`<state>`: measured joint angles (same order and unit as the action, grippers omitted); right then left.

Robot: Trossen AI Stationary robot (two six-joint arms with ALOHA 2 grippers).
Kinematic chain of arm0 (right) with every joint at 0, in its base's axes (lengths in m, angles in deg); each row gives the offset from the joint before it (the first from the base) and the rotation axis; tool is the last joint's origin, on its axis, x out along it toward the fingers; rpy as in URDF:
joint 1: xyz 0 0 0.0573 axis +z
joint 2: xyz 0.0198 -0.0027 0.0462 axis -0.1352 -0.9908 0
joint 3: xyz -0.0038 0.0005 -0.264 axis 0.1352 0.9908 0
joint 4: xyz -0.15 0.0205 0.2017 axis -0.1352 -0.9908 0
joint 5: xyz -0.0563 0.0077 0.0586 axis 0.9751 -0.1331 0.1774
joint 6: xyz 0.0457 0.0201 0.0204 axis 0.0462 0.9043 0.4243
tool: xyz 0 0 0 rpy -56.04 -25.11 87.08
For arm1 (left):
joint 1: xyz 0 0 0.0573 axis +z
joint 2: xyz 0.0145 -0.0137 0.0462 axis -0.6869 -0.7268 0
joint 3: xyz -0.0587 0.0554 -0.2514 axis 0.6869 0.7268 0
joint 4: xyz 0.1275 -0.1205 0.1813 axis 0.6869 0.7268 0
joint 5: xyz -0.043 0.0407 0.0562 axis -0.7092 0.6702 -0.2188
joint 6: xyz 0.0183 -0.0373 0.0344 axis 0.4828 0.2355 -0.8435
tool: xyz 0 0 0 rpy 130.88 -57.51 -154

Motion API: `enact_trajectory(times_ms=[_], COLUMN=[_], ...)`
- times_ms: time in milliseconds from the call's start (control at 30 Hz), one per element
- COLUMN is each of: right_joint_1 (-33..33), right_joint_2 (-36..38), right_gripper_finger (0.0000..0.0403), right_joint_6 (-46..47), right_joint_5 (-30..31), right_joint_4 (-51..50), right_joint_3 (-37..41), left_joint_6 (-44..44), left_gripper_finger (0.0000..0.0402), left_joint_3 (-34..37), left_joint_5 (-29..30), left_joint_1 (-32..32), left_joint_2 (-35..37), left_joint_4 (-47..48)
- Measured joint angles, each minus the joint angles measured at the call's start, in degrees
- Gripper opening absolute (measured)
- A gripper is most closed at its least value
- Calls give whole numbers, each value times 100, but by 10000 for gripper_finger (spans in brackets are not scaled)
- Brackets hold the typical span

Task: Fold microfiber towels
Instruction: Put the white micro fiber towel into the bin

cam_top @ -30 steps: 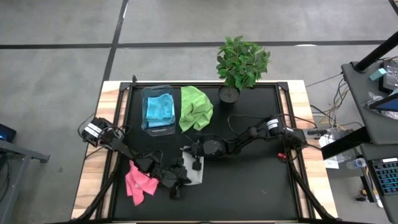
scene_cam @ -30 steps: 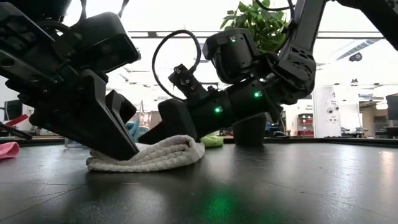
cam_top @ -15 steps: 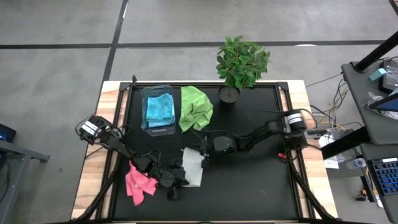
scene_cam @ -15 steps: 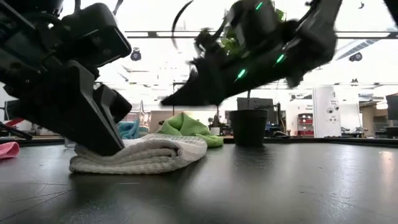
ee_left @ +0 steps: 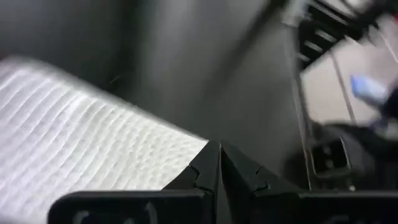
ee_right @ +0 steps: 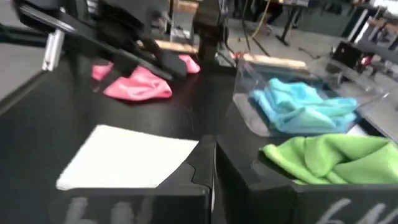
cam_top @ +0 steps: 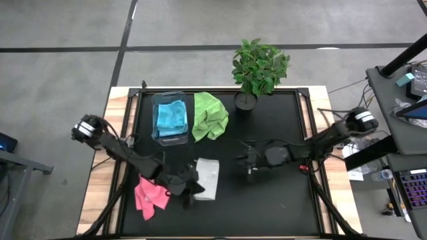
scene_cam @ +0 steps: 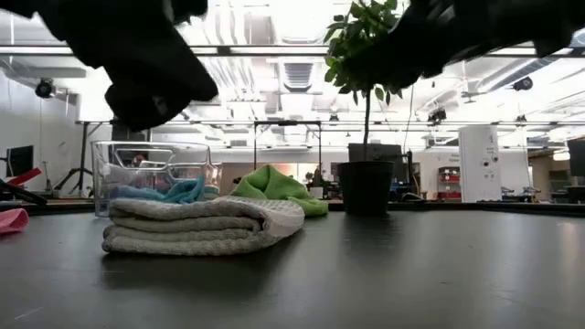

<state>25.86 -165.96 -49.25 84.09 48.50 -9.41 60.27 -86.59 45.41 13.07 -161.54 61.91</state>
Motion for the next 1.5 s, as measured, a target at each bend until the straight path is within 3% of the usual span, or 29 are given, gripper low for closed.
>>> enact_trajectory(times_ms=[233,333,567,933,1067,1300,1500], right_joint_1=[78,79,76,77,77,77,77], right_joint_2=[827,988,1149,1207,1207,1207,1204], right_gripper_finger=[8,8,8,8,9,9,9], right_joint_6=[-55,-153,-276,-313,-313,-319,-315], right_joint_5=[-1,-9,-12,-54,-54,-54,-54], right_joint_4=[-109,-156,-110,-235,-234,-236,-308], right_joint_3=[526,750,887,904,904,904,908], left_joint_6=[3984,4751,5073,5516,5521,5570,5654], left_gripper_finger=[1,2,54,232,278,283,281], left_joint_3=[-366,-328,-182,272,294,311,290], left_joint_5=[-8,-18,-30,-306,-276,-127,-78], left_joint_1=[288,354,500,784,861,900,897], left_joint_2=[42,44,42,11,11,-157,-536], left_joint_4=[1345,1316,1479,1536,1506,1483,900])
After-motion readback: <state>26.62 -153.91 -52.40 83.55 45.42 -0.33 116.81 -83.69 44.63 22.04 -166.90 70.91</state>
